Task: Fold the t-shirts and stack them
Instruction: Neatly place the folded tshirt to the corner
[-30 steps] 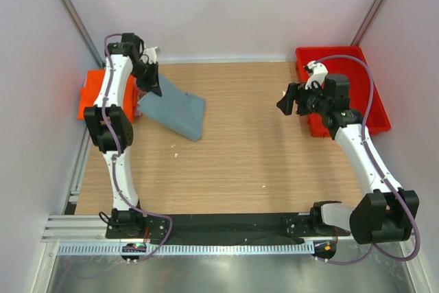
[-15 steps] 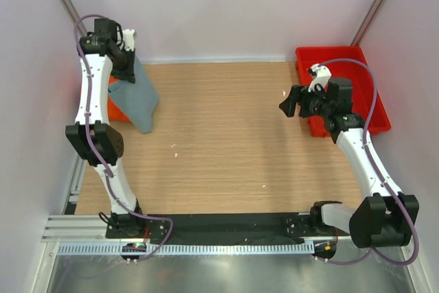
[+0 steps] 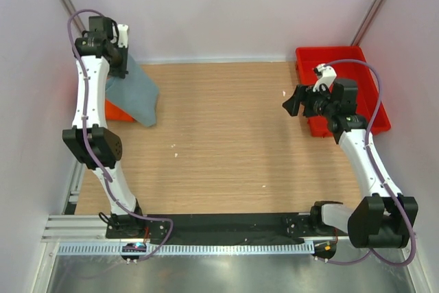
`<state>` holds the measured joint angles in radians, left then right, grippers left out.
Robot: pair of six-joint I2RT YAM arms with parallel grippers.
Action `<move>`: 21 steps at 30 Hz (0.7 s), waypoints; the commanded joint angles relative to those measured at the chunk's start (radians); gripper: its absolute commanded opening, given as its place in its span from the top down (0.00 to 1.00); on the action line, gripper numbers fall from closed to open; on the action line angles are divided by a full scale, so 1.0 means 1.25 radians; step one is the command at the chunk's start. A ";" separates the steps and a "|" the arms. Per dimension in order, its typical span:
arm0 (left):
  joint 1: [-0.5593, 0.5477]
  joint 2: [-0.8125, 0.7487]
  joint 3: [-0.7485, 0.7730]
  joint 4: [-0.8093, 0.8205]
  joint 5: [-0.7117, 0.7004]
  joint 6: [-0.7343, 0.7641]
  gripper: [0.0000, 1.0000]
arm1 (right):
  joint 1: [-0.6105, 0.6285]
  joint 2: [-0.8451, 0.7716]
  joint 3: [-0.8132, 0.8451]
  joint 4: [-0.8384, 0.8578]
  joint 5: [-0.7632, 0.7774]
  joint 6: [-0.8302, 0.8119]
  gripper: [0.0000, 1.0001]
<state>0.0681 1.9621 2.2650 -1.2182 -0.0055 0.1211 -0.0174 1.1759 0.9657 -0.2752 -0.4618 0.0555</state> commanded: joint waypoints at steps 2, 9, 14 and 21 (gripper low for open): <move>0.025 -0.084 -0.017 0.106 -0.070 0.032 1.00 | -0.011 -0.025 -0.007 0.045 -0.020 0.006 0.16; 0.030 -0.085 -0.072 0.191 -0.160 0.064 1.00 | -0.028 -0.025 -0.012 0.050 -0.039 0.018 0.16; 0.031 -0.091 -0.159 0.279 -0.256 0.096 1.00 | -0.038 -0.025 -0.019 0.059 -0.048 0.021 0.16; 0.031 -0.112 -0.351 0.509 -0.421 0.189 1.00 | -0.050 -0.024 -0.026 0.064 -0.063 0.030 0.16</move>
<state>0.1005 1.8996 1.8866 -0.8131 -0.3874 0.2783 -0.0731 1.1755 0.9310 -0.2478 -0.5148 0.0834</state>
